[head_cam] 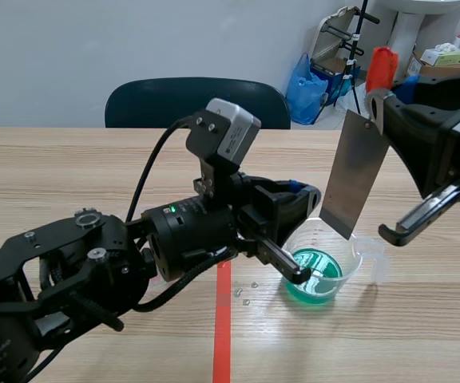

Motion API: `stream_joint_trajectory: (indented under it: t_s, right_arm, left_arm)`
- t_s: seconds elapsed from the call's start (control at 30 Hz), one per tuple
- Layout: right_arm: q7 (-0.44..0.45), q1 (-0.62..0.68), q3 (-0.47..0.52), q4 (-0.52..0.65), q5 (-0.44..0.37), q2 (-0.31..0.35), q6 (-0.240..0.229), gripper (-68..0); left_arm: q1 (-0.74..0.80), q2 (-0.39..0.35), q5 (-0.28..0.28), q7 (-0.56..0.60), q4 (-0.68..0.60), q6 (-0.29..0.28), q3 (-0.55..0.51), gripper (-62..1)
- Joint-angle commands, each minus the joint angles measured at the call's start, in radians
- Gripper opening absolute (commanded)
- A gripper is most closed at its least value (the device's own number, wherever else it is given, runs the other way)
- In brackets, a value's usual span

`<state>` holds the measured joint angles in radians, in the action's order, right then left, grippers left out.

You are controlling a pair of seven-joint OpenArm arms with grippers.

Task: Do the redox reaction experiment

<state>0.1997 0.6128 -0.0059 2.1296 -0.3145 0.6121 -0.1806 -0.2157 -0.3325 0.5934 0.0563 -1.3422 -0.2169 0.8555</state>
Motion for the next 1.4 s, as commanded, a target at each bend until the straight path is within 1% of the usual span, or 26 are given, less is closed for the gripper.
stream_joint_trajectory:
  t_s: [0.0, 0.87, 0.97, 1.07, 1.17, 1.23, 1.37]
  right_arm:
    - [0.015, -0.009, 0.008, 0.018, -0.010, 0.011, 0.004, -66.2]
    - [0.015, -0.009, 0.008, 0.018, -0.010, 0.011, 0.004, -66.2]
    - [0.015, -0.009, 0.008, 0.018, -0.010, 0.011, 0.004, -66.2]
    - [0.015, -0.009, 0.008, 0.018, -0.010, 0.011, 0.004, -66.2]
    - [0.015, -0.009, 0.008, 0.018, -0.010, 0.011, 0.004, -66.2]
    - [0.015, -0.009, 0.008, 0.018, -0.010, 0.011, 0.004, -66.2]
    - [0.016, -0.009, 0.008, 0.018, -0.010, 0.011, 0.004, -66.2]
  left_arm:
    - [-0.003, 0.005, 0.002, 0.014, 0.002, -0.002, 0.003, -58.3]
    - [-0.003, 0.005, 0.002, 0.014, 0.002, -0.003, 0.003, -58.3]
    - [-0.003, -0.005, 0.002, 0.027, 0.002, -0.003, 0.002, -58.2]
    - [0.004, -0.040, 0.002, 0.029, -0.003, -0.003, -0.019, -58.2]
    - [0.037, -0.101, -0.001, 0.050, -0.021, -0.006, -0.077, -58.2]
    - [0.083, -0.157, -0.007, 0.070, -0.050, -0.007, -0.140, -58.2]
    - [0.220, -0.279, -0.057, 0.134, -0.121, -0.019, -0.296, -58.1]
